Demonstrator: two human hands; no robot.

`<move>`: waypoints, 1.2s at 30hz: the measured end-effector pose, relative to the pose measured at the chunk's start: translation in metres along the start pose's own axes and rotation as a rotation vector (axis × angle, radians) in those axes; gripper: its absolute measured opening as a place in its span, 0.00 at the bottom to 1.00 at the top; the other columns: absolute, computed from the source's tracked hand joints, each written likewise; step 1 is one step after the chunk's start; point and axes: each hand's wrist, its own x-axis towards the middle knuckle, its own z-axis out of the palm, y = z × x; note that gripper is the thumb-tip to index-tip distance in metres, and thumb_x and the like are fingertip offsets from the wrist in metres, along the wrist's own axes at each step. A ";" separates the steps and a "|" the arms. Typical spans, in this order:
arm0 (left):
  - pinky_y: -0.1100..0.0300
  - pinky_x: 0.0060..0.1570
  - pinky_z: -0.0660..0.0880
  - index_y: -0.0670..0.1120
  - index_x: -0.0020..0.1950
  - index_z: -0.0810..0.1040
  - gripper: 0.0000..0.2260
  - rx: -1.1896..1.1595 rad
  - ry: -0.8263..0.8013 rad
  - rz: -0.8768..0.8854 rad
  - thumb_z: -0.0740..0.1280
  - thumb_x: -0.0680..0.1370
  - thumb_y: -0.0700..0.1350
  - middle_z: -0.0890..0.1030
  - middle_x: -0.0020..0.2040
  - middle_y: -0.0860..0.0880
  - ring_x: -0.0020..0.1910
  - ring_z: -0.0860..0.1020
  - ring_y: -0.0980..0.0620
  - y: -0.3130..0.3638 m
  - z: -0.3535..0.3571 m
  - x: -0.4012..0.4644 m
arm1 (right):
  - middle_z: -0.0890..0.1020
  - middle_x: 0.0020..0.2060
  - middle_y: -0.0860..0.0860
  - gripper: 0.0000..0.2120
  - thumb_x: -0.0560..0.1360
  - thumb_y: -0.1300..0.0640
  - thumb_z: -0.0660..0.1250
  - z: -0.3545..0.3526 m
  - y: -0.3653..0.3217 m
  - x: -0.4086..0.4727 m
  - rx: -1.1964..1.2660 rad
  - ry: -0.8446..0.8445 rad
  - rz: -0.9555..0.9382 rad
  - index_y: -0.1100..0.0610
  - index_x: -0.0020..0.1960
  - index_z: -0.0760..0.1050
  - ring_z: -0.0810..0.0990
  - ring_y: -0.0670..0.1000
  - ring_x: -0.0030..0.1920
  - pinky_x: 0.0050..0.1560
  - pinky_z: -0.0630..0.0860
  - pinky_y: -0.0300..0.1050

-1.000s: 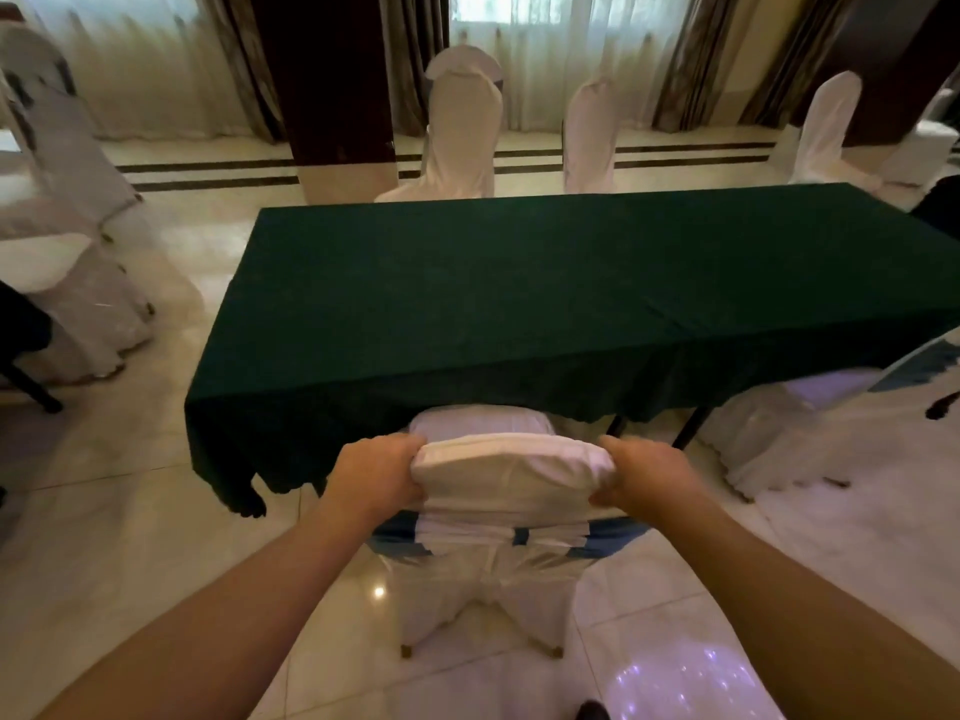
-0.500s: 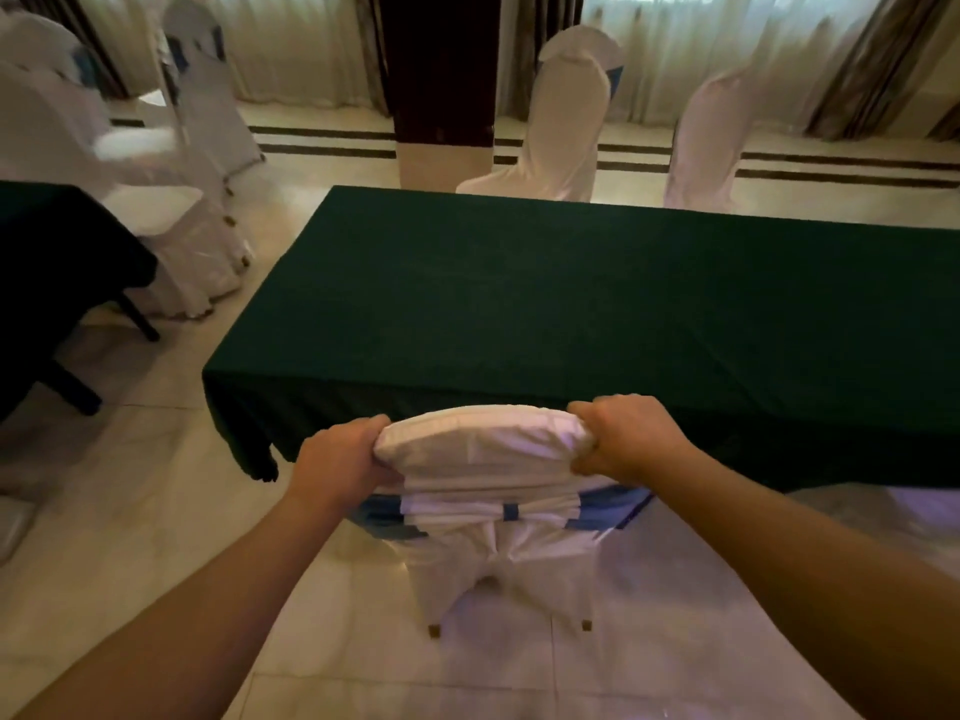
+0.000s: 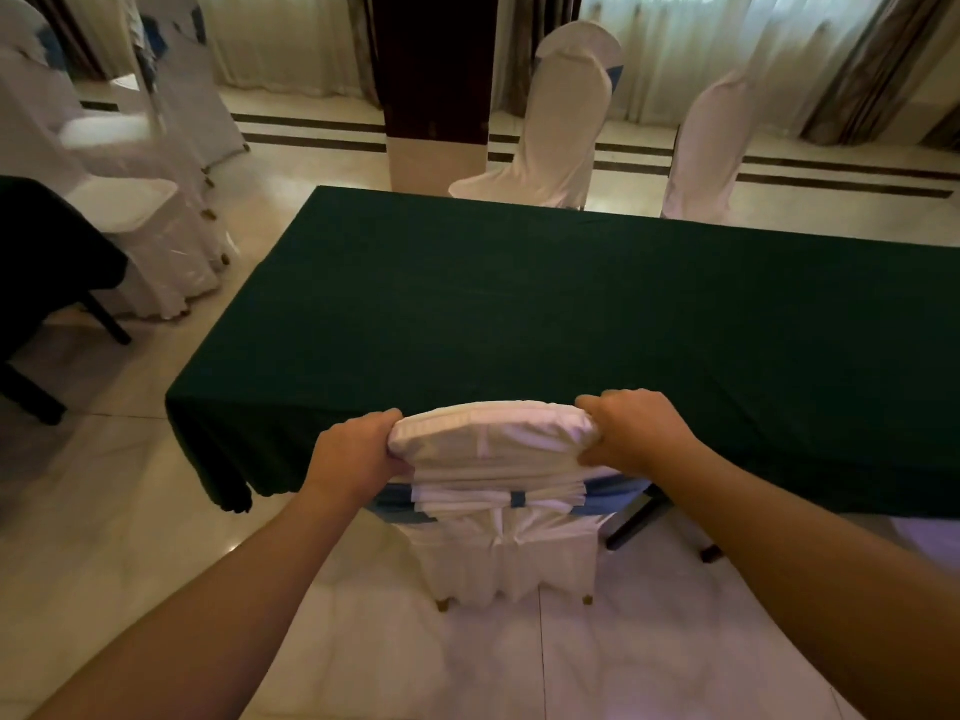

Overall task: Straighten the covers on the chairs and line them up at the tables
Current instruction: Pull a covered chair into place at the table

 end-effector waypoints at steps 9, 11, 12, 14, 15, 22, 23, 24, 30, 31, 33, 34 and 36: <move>0.57 0.35 0.77 0.57 0.42 0.71 0.17 0.067 -0.036 0.030 0.75 0.65 0.62 0.75 0.34 0.58 0.32 0.75 0.57 0.003 0.002 0.037 | 0.73 0.36 0.45 0.18 0.67 0.36 0.70 0.017 0.015 0.019 0.056 0.000 0.039 0.45 0.50 0.71 0.75 0.50 0.36 0.33 0.67 0.45; 0.56 0.36 0.78 0.57 0.43 0.71 0.17 0.075 -0.053 0.030 0.75 0.65 0.62 0.75 0.35 0.57 0.33 0.75 0.56 0.008 0.002 0.039 | 0.72 0.36 0.44 0.19 0.67 0.35 0.71 0.022 0.019 0.019 0.072 -0.013 0.055 0.43 0.48 0.69 0.74 0.49 0.35 0.32 0.66 0.44; 0.56 0.36 0.78 0.57 0.43 0.71 0.17 0.077 -0.056 0.034 0.75 0.65 0.62 0.75 0.35 0.57 0.33 0.75 0.56 0.010 0.003 0.040 | 0.73 0.36 0.44 0.19 0.67 0.35 0.71 0.023 0.021 0.019 0.083 -0.019 0.060 0.43 0.48 0.68 0.74 0.49 0.35 0.32 0.65 0.44; 0.56 0.37 0.78 0.57 0.44 0.71 0.17 0.084 -0.065 0.047 0.75 0.66 0.63 0.76 0.36 0.57 0.33 0.75 0.57 0.015 0.003 0.043 | 0.74 0.37 0.44 0.19 0.67 0.34 0.71 0.028 0.024 0.019 0.097 -0.028 0.072 0.43 0.47 0.67 0.73 0.48 0.35 0.32 0.66 0.44; 0.57 0.36 0.78 0.57 0.43 0.71 0.17 0.088 -0.068 0.054 0.74 0.66 0.63 0.76 0.36 0.57 0.33 0.75 0.57 0.017 0.003 0.044 | 0.73 0.36 0.44 0.20 0.67 0.33 0.71 0.031 0.025 0.017 0.099 -0.034 0.079 0.43 0.47 0.67 0.73 0.48 0.35 0.32 0.66 0.44; 0.57 0.35 0.77 0.57 0.43 0.71 0.18 0.123 -0.080 0.107 0.73 0.67 0.66 0.76 0.36 0.57 0.33 0.75 0.57 0.031 0.003 0.047 | 0.70 0.35 0.44 0.21 0.68 0.31 0.69 0.051 0.029 0.002 0.137 -0.047 0.126 0.42 0.46 0.64 0.73 0.49 0.35 0.34 0.66 0.46; 0.56 0.36 0.78 0.56 0.43 0.71 0.18 0.126 -0.080 0.107 0.73 0.67 0.66 0.76 0.37 0.56 0.34 0.76 0.56 0.030 0.003 0.047 | 0.70 0.35 0.44 0.21 0.67 0.31 0.70 0.051 0.028 0.002 0.143 -0.045 0.123 0.43 0.46 0.65 0.73 0.49 0.36 0.35 0.66 0.46; 0.55 0.37 0.79 0.56 0.44 0.72 0.19 0.127 -0.081 0.106 0.73 0.67 0.66 0.77 0.38 0.56 0.34 0.77 0.55 0.030 0.002 0.047 | 0.71 0.36 0.43 0.21 0.67 0.31 0.70 0.050 0.028 0.003 0.149 -0.048 0.120 0.43 0.46 0.65 0.74 0.49 0.36 0.35 0.67 0.46; 0.59 0.33 0.75 0.56 0.41 0.70 0.17 0.160 -0.102 0.150 0.72 0.66 0.64 0.75 0.34 0.57 0.31 0.73 0.58 0.036 0.009 0.042 | 0.71 0.36 0.45 0.21 0.68 0.33 0.71 0.057 0.033 -0.011 0.154 -0.070 0.156 0.44 0.45 0.65 0.73 0.50 0.35 0.34 0.65 0.46; 0.59 0.33 0.75 0.56 0.41 0.70 0.17 0.156 -0.101 0.145 0.72 0.66 0.64 0.75 0.35 0.57 0.31 0.73 0.57 0.036 0.009 0.040 | 0.71 0.37 0.46 0.20 0.68 0.34 0.71 0.056 0.032 -0.013 0.164 -0.073 0.167 0.45 0.45 0.65 0.73 0.50 0.35 0.34 0.65 0.46; 0.56 0.36 0.78 0.56 0.43 0.70 0.17 0.149 -0.096 0.137 0.72 0.67 0.64 0.76 0.36 0.56 0.33 0.75 0.56 0.033 0.012 0.041 | 0.72 0.38 0.46 0.20 0.68 0.36 0.72 0.054 0.030 -0.012 0.194 -0.090 0.189 0.45 0.46 0.65 0.74 0.50 0.36 0.35 0.67 0.46; 0.56 0.36 0.78 0.57 0.44 0.70 0.17 0.144 -0.092 0.134 0.72 0.67 0.63 0.76 0.37 0.56 0.33 0.75 0.56 0.032 0.013 0.039 | 0.73 0.38 0.46 0.21 0.68 0.37 0.73 0.053 0.029 -0.012 0.209 -0.099 0.195 0.45 0.47 0.65 0.74 0.50 0.37 0.36 0.67 0.46; 0.55 0.36 0.78 0.57 0.45 0.70 0.18 0.127 -0.079 0.132 0.74 0.67 0.64 0.76 0.38 0.57 0.34 0.76 0.56 0.031 0.015 0.037 | 0.73 0.40 0.45 0.23 0.68 0.38 0.75 0.054 0.028 -0.014 0.250 -0.109 0.208 0.44 0.49 0.64 0.74 0.49 0.39 0.37 0.68 0.45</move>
